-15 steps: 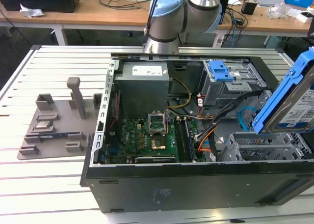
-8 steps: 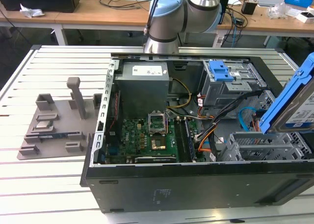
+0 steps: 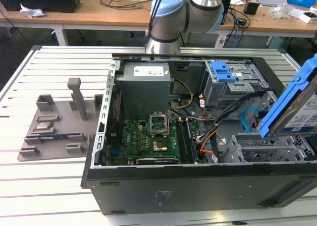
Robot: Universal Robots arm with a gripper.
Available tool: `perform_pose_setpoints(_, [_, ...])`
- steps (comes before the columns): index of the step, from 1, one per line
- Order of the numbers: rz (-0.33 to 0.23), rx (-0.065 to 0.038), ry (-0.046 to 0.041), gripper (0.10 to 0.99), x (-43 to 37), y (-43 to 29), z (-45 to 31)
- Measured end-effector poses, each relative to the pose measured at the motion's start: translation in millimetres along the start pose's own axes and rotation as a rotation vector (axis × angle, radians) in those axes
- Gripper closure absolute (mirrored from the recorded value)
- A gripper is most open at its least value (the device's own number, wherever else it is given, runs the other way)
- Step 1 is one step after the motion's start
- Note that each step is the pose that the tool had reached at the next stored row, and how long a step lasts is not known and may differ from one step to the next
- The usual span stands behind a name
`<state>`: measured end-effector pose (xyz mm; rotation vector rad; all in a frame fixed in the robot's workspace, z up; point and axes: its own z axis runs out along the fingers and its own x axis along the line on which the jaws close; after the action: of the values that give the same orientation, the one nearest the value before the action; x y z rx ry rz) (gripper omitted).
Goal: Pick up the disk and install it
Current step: 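Pick up the disk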
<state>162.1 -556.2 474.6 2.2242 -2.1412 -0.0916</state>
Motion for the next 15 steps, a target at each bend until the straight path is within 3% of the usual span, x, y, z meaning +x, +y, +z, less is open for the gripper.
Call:
perform_pose_setpoints(1, [0.003,0.0,-0.0001,0.722,-0.5,6.4,3.6])
perform_pose_setpoints(7, [0.079,0.0,-0.0058,0.722,-1.5,9.5,16.2])
perform_pose_setpoints(8, [0.083,0.0,-0.0061,0.722,-1.8,12.8,17.0])
perform_pose_setpoints(15, [0.083,0.0,-0.0061,0.722,-1.9,13.2,17.1])
